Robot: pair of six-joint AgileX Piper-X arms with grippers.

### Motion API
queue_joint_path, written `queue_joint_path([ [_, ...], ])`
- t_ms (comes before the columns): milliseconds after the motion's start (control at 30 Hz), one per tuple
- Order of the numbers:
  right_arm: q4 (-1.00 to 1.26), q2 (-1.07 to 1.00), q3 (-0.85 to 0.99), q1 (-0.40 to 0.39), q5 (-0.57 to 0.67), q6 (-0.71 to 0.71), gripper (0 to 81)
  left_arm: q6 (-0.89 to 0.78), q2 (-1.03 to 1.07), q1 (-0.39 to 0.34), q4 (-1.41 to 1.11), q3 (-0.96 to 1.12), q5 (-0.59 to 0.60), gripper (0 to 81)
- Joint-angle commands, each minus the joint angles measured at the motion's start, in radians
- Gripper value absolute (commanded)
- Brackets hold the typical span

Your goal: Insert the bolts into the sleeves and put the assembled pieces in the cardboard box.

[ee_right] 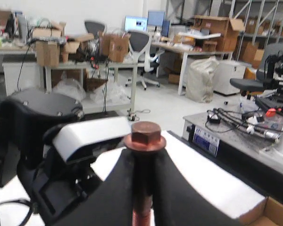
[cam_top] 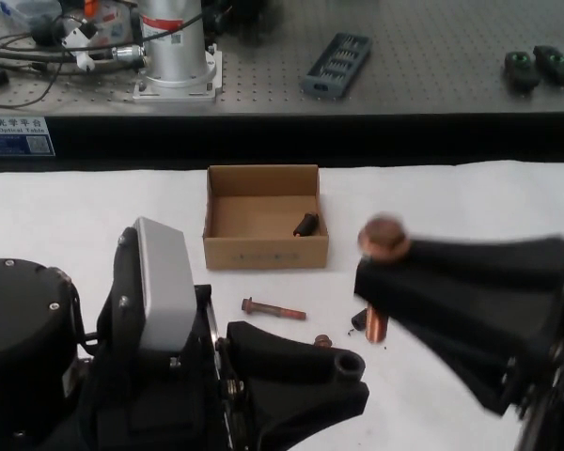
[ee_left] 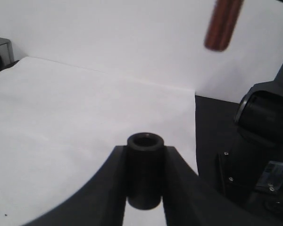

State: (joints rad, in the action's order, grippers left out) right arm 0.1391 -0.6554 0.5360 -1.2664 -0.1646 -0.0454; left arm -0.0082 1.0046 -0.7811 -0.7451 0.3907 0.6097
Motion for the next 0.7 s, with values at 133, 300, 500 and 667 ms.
queue_joint_path([
  [133, 0.052, 0.005, -0.044, 0.001, -0.005, 0.01, 3.8, -0.044, -0.002, -0.005, -0.103, 0.002, 0.024, 0.6],
  [300, 0.127, 0.005, -0.104, 0.001, -0.005, 0.033, 3.8, -0.044, -0.002, -0.005, -0.11, 0.002, 0.024, 0.6],
  [500, 0.175, 0.0, -0.126, 0.035, -0.013, 0.03, 3.8, -0.075, -0.004, -0.005, -0.149, 0.002, 0.031, 0.6],
  [667, 0.244, -0.038, -0.126, 0.08, 0.007, 0.03, 3.8, -0.086, -0.004, -0.005, -0.153, 0.002, 0.031, 0.6],
])
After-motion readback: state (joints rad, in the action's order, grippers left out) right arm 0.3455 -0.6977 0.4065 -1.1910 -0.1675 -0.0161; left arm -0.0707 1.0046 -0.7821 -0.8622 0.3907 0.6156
